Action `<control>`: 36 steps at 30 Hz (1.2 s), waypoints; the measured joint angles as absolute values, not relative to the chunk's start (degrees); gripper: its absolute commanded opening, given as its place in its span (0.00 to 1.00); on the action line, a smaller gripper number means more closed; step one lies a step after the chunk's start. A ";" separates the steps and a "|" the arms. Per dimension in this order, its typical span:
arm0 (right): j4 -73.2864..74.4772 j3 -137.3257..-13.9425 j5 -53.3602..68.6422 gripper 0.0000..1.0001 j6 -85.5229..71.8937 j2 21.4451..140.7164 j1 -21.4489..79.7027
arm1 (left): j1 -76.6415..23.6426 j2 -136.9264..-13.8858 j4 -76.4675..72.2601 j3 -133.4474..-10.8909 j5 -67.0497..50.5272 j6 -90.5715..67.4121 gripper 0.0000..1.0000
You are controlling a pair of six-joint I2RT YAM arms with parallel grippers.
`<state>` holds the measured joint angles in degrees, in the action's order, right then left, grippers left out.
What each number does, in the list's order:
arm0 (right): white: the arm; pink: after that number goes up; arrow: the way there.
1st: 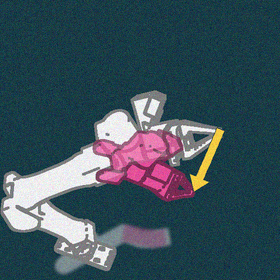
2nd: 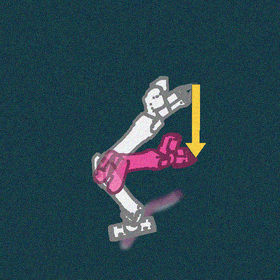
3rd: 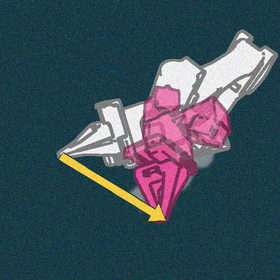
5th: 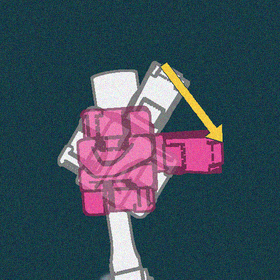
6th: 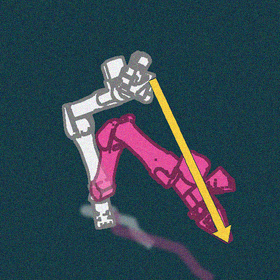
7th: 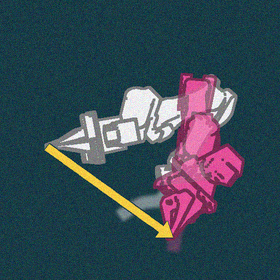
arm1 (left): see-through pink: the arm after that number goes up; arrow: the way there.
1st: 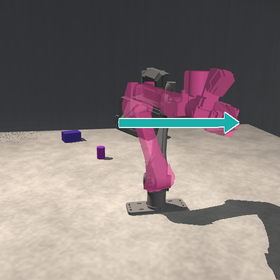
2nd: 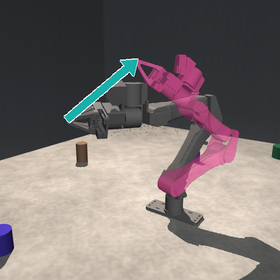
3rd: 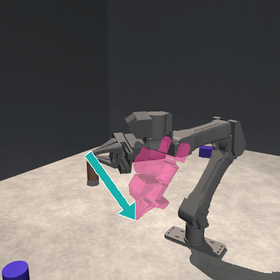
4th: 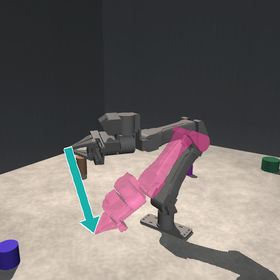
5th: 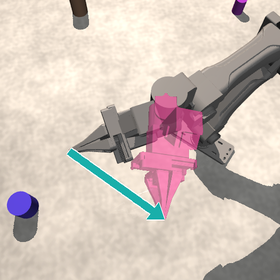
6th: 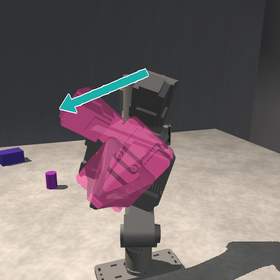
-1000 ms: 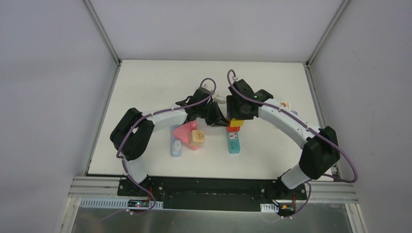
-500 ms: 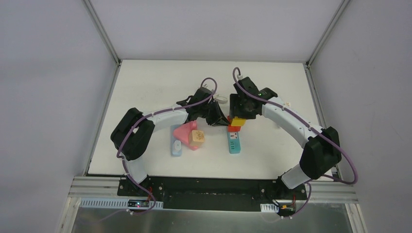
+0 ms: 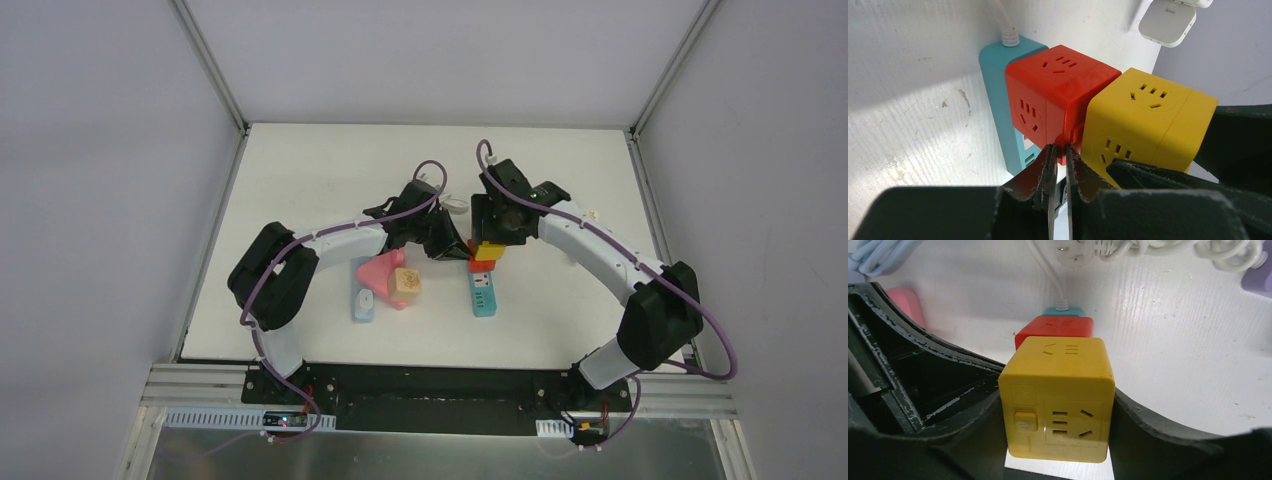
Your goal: Pull the plug off the socket
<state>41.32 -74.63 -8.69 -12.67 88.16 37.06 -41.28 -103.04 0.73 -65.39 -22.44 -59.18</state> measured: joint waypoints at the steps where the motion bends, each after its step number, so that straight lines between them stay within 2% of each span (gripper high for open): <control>1: 41.36 -74.61 -6.94 0.00 -12.78 88.16 36.10 | -41.30 -103.04 0.67 -65.39 -22.35 -59.18 0.09; 4: 41.43 -74.59 -6.33 0.00 -12.86 88.18 35.92 | -41.32 -103.04 0.73 -65.45 -22.26 -59.13 0.09; 12: 43.62 -77.19 -15.51 0.00 -12.38 90.19 42.17 | -41.21 -102.74 3.27 -66.06 -22.28 -58.30 0.08; 21: 42.83 -76.14 -5.54 0.00 -13.82 89.38 35.77 | -41.32 -102.87 2.83 -66.30 -21.87 -57.71 0.07; 29: 42.94 -76.18 -15.03 0.00 -12.93 89.32 41.63 | -41.32 -102.85 3.81 -66.61 -21.96 -57.58 0.07; 36: 42.28 -76.16 -5.48 0.00 -13.82 87.90 35.16 | -41.41 -102.98 3.31 -66.67 -21.78 -57.56 0.07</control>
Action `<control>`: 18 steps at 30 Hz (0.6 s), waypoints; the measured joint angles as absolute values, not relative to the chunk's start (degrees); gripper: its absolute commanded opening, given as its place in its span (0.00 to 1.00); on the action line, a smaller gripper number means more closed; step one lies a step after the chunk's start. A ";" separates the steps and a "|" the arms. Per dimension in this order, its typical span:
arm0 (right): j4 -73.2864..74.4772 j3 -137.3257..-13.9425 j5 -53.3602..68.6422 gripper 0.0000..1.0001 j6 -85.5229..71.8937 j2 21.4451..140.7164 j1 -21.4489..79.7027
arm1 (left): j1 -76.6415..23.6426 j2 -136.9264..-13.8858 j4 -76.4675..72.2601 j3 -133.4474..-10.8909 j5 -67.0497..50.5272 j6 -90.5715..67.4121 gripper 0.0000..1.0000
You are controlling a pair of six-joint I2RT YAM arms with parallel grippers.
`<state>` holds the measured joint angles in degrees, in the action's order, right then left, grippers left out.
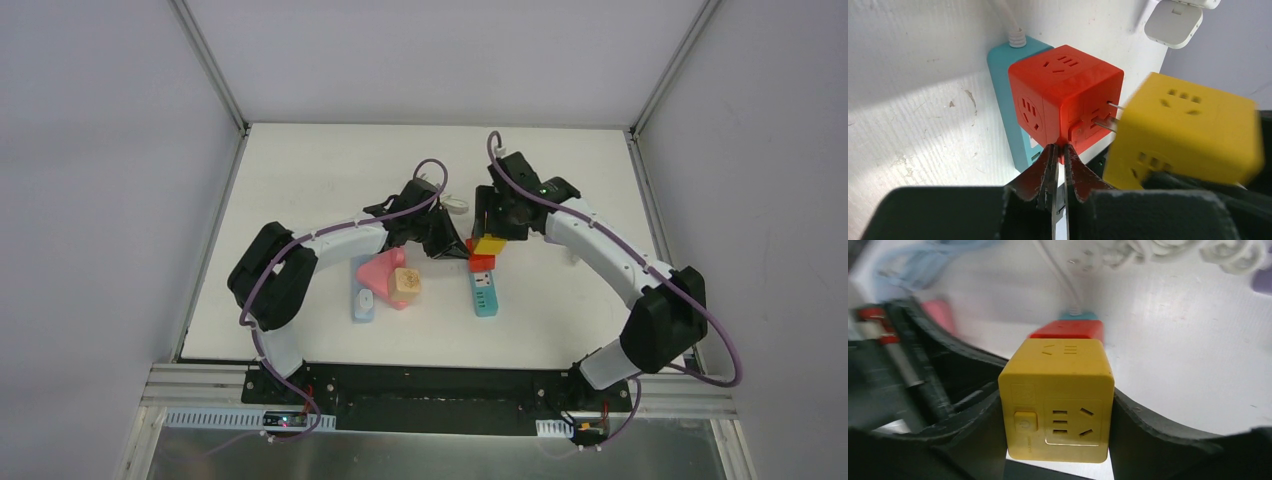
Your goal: Pull the plug off the socket
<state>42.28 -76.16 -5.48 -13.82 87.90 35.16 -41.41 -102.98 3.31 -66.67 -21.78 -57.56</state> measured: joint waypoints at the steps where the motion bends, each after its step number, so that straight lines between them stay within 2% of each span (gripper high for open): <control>1: 41.65 -76.16 -3.88 0.00 -14.57 87.11 34.00 | -41.41 -103.00 3.22 -66.67 -21.63 -57.56 0.07; 5: 34.92 -76.14 0.54 0.00 -17.04 83.55 34.26 | -41.85 -103.28 2.66 -66.76 -21.41 -57.58 0.07; 11: 33.08 -76.16 -0.97 0.00 -17.61 82.59 36.53 | -41.98 -103.28 2.46 -66.78 -21.26 -57.56 0.08; 14: 33.47 -76.16 -2.61 0.00 -17.76 82.24 35.05 | -41.98 -103.28 2.74 -66.98 -21.10 -57.49 0.14; 18: 34.63 -76.14 -5.72 0.00 -18.24 79.99 32.36 | -42.06 -103.26 3.97 -67.77 -20.86 -56.66 0.29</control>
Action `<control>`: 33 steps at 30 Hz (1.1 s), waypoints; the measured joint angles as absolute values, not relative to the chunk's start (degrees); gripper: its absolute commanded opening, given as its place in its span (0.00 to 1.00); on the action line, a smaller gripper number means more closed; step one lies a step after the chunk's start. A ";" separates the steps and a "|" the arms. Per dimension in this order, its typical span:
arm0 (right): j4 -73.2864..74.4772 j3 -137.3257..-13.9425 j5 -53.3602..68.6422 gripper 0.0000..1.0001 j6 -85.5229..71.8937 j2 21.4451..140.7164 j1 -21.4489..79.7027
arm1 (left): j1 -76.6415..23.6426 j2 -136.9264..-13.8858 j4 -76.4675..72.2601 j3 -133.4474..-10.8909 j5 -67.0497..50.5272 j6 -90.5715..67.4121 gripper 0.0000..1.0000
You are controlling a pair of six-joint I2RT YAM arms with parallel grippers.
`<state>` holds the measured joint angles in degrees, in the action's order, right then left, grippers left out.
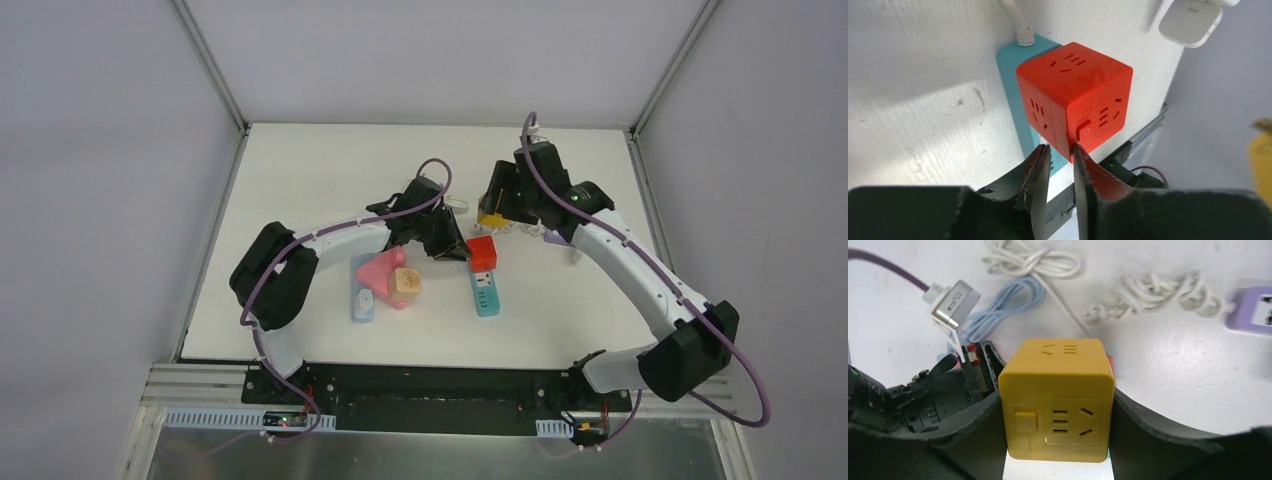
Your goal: Pull the plug off the socket
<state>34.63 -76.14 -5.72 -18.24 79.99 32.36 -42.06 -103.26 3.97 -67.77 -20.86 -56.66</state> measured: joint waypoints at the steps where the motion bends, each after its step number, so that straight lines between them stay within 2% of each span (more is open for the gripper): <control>1: 34.87 -76.05 -6.66 0.00 -18.52 78.94 31.75 | -42.09 -103.26 4.67 -68.45 -20.80 -56.10 0.33; 7: 35.31 -71.31 -11.73 0.00 -21.02 69.87 29.21 | -42.46 -103.28 11.55 -73.38 -20.36 -52.34 0.58; 13: 36.14 -65.23 -14.09 0.03 -23.68 66.37 27.27 | -42.33 -102.28 13.91 -76.14 -20.21 -49.36 0.72; 19: 36.36 -58.02 -14.46 0.15 -26.89 66.37 25.10 | -42.35 -93.17 17.91 -73.87 -14.26 -44.51 0.73; 22: 36.05 -53.71 -12.67 0.22 -28.86 66.15 22.44 | -42.35 -81.73 19.18 -68.31 -7.64 -42.74 0.73; 27: 34.61 -46.59 -8.95 0.26 -32.38 62.96 18.50 | -42.33 -60.10 20.45 -61.78 3.73 -40.40 0.74; 30: 33.30 -42.89 -6.98 0.31 -34.61 60.34 16.67 | -42.33 -52.05 20.18 -59.53 8.23 -39.62 0.75; 33: 32.08 -39.59 -6.09 0.41 -36.62 58.52 14.76 | -42.33 -48.10 20.75 -56.82 11.84 -39.31 0.76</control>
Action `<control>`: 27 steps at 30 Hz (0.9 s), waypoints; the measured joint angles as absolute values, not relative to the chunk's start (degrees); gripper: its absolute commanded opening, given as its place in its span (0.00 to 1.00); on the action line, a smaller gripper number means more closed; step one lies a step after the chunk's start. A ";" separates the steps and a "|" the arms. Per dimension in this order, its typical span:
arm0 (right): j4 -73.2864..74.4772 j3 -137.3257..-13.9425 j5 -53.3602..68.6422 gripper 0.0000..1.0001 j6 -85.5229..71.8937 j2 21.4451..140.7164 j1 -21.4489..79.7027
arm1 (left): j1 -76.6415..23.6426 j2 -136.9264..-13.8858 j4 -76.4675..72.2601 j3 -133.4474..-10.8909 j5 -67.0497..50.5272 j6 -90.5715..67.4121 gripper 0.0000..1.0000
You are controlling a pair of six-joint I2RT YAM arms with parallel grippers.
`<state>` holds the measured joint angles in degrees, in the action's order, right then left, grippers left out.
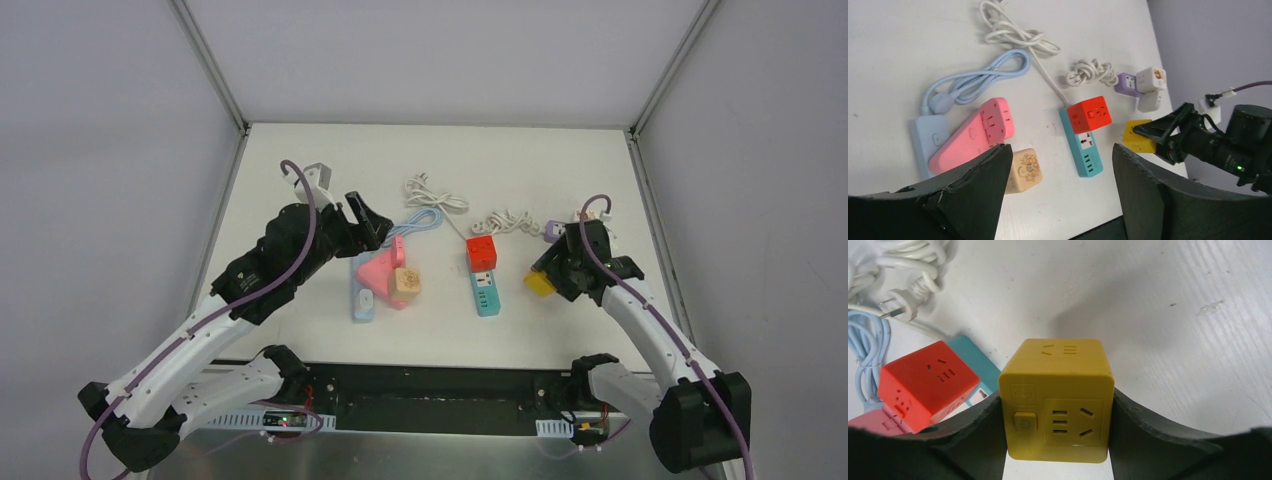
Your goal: Pull the plug off the socket
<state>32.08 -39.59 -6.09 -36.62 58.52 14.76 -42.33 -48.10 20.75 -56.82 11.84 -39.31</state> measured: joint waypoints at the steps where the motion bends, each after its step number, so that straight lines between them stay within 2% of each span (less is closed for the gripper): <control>1: 31.79 -38.74 -6.00 0.45 -37.01 58.17 14.28 | -42.33 -47.86 21.15 -56.42 12.56 -39.27 0.76; 8: 31.64 -33.98 -6.28 0.76 -39.75 57.04 11.84 | -42.33 -48.58 23.55 -56.18 14.33 -38.28 0.78; 11: 32.05 -33.93 -7.77 0.98 -40.84 56.71 11.49 | -42.33 -48.62 23.57 -56.18 14.59 -38.11 0.78; 19: 35.62 -35.68 -13.08 1.00 -40.25 53.52 11.33 | -42.33 -47.99 24.86 -55.70 15.62 -38.33 0.77; 27: 36.97 -42.46 -10.83 0.96 -34.00 51.96 11.33 | -42.33 -41.10 25.19 -52.38 15.79 -38.54 0.78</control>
<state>36.97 -42.46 -10.83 -34.00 51.96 11.33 -42.33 -41.10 25.19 -52.38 15.79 -38.54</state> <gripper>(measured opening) 0.961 0.775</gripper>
